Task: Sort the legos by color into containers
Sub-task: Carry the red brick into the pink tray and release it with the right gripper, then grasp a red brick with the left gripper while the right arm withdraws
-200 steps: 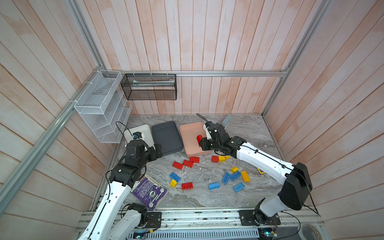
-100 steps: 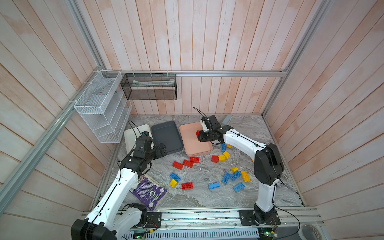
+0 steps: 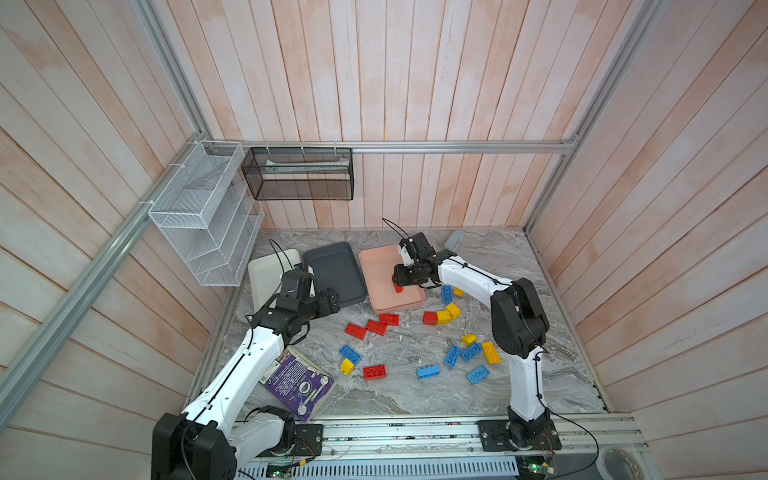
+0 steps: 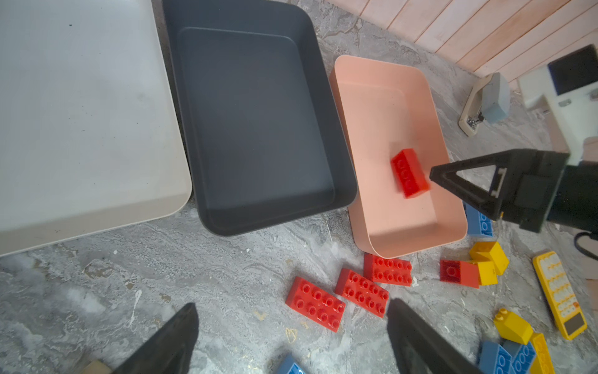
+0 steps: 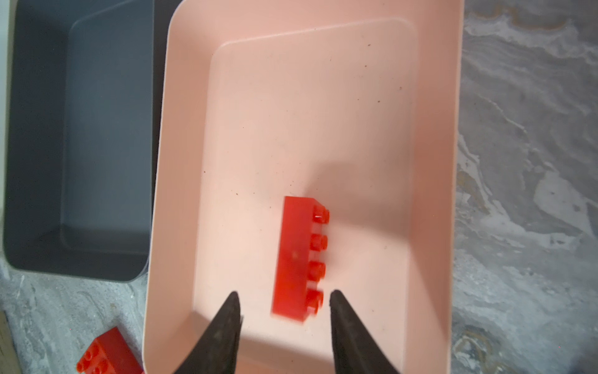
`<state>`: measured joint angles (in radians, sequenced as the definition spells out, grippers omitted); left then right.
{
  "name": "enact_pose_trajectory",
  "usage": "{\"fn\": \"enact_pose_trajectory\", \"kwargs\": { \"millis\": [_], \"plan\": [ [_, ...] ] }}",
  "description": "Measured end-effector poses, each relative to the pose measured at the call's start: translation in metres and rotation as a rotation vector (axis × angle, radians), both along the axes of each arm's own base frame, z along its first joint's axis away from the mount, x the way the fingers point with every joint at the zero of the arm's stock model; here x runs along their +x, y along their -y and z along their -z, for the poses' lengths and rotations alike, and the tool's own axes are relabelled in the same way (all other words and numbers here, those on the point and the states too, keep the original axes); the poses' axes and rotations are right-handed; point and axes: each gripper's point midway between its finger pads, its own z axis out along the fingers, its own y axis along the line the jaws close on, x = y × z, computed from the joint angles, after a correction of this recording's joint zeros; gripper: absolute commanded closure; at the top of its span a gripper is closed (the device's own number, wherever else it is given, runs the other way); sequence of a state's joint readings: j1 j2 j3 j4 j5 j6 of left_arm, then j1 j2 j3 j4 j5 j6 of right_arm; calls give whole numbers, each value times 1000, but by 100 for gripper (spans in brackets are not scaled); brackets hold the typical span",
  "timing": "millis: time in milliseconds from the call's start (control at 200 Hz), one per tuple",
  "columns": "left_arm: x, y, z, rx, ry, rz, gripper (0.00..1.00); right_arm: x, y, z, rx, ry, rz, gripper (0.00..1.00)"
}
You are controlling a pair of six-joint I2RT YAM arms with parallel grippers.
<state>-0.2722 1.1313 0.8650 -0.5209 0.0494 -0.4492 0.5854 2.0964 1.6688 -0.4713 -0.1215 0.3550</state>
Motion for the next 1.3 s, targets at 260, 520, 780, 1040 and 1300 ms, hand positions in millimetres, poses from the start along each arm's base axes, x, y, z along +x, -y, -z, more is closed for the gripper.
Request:
{"fn": "enact_pose_trajectory", "kwargs": {
  "millis": [260, 520, 780, 1040, 1300],
  "plan": [
    [-13, 19, 6, 34, -28, 69, 12, -11, 11, -21, 6, 42, 2, 36],
    [-24, 46, 18, 94, -95, 216, 1, -66, 45, -72, 107, 192, -12, 17],
    [-36, 61, 52, 180, -196, 324, 0, -130, 76, -88, 256, 339, -47, 12],
    [-32, 60, 74, 255, -256, 353, 0, -163, 94, -85, 345, 443, -52, 12],
    [-19, 76, 82, 285, -280, 392, 0, -159, 105, -88, 345, 515, -3, 12]
  ]
}}
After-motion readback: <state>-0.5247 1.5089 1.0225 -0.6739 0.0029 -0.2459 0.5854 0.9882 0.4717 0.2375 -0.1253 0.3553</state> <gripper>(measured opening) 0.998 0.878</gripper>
